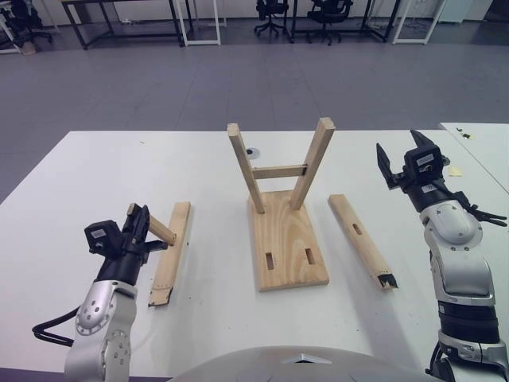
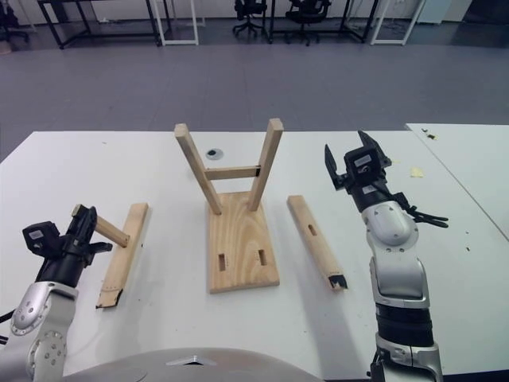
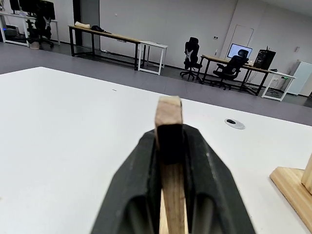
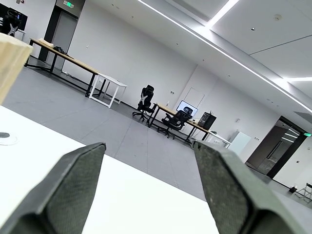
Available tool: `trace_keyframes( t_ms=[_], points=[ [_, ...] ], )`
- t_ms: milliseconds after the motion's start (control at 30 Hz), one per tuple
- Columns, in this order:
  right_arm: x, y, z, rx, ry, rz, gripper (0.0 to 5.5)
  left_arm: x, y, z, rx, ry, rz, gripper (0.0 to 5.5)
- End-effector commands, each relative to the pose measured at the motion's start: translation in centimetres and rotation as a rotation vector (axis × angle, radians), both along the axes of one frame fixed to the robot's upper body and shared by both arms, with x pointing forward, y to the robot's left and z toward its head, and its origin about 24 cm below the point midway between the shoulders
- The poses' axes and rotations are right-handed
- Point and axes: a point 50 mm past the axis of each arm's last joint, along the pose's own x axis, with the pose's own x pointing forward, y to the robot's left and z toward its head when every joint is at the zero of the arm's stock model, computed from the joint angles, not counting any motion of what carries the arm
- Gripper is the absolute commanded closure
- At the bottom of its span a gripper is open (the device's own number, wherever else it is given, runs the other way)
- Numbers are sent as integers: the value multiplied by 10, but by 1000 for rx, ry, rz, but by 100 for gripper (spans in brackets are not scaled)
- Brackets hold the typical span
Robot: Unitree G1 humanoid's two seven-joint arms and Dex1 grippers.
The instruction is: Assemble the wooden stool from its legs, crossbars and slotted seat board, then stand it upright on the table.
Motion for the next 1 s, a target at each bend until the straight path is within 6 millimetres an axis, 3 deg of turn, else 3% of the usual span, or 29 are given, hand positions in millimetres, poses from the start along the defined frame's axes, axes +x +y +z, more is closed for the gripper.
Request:
trace_keyframes(
  t_ms=[33, 200, 300, 500, 600, 767, 1000],
  points=[
    [1, -1, 2, -24, 0, -6, 216, -25, -9, -52, 35, 287, 30, 511],
    [4, -4, 4, -33, -3, -18, 216, -34, -7, -70, 122, 377, 41, 511],
    [6, -1, 5, -42, -5, -9, 216, -32, -17, -78, 118, 406, -32, 511],
    [7, 1, 7, -47, -13, -2, 216, 0, -14, -38, 223, 181, -8, 511],
    [8, 4, 8, -48, -22, 3, 216, 13, -15, -15, 264, 70, -5, 448],
    [9, 7, 9, -48, -33, 5, 216, 17, -14, -2, 296, 37, -30, 367],
    [6, 7, 8, -36, -31, -12, 216, 5, -9, -8, 252, 403, -230, 244]
  ],
)
